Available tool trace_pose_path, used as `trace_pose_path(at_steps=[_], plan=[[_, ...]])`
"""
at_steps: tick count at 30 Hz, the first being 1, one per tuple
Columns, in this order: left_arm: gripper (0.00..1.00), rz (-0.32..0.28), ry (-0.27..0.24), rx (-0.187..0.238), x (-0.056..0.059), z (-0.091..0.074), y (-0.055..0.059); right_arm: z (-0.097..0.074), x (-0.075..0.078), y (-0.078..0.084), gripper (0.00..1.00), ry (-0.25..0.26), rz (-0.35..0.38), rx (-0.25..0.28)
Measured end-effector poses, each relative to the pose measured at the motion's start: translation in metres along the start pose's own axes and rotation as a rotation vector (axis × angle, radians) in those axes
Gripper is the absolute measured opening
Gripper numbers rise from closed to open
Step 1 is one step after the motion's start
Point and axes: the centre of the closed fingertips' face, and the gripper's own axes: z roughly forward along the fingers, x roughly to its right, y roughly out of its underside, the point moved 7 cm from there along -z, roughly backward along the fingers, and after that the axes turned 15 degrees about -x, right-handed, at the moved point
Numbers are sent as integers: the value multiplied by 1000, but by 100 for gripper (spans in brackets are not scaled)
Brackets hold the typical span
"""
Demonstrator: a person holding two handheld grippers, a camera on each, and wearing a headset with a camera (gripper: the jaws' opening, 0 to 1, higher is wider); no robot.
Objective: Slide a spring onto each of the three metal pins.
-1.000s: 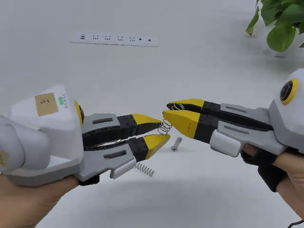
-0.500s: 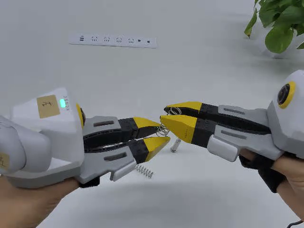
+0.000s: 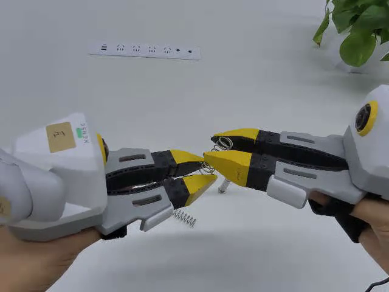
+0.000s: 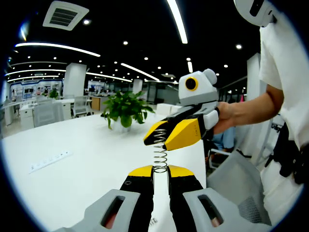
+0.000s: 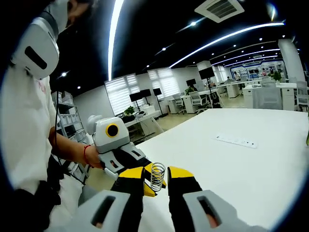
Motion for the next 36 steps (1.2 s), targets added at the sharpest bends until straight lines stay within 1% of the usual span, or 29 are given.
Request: trace_pose_path(at_steps=[2,3,4,5,6,7,8,9,10,11,12,13,14,15,17,18,19,20,21,23,27,31,34,36], plan=[[10,3,1,0,0,0,0,-2,0,-2,22,-11,-23,-27],[10,2,3,-1,1,1,1,-4,0,-4,24,-29,-49,-58],[10,3,4,-2,2,1,0,-6,1,-6,25,-31,-75,-84],[10,8,5,-3,2,2,1,-8,3,-10,25,-27,-134,-130],[10,13,6,-6,3,2,1,-10,4,-13,26,-30,-176,-163],[10,17,7,-9,3,2,2,-12,6,-15,27,-43,-210,-198],[10,23,8,-11,3,3,3,-13,7,-20,28,-61,-265,-255],[10,25,9,-14,3,3,3,-13,6,-23,28,-70,-307,-284],[10,29,10,-18,3,3,4,-12,5,-28,28,-94,-359,-331],[10,33,10,-21,4,3,5,-11,4,-29,28,-114,-390,-376],[10,36,10,-23,4,3,5,-10,3,-31,28,-127,-419,-409],[10,41,11,-25,4,3,6,-6,2,-33,28,-145,-486,-459],[10,44,11,-27,4,3,6,-4,0,-33,28,-162,-518,-495],[10,48,11,-30,4,3,7,0,-1,-33,28,-177,-562,-544],[10,54,13,-31,4,3,8,6,-1,-33,27,-193,-619,-595],[10,56,15,-31,5,4,8,11,-2,-32,27,-221,-639,-636],[10,58,15,-31,6,4,8,11,-1,-29,26,-229,-655,-672],[10,63,14,-32,6,4,8,14,-2,-28,24,-243,-707,-713],[10,66,13,-34,6,4,8,16,-3,-28,23,-258,-736,-734],[10,67,11,-33,6,3,9,20,-4,-26,22,-276,-763,-776],[10,63,10,-27,5,1,11,25,-4,-25,18,-303,-796,-813],[10,58,9,-21,4,-1,12,27,-2,-24,16,-315,-810,-833],[10,58,10,-20,4,-1,12,27,-1,-24,13,-315,-817,-836],[10,58,12,-18,4,-1,12,27,-2,-24,13,-320,-812,-837]])
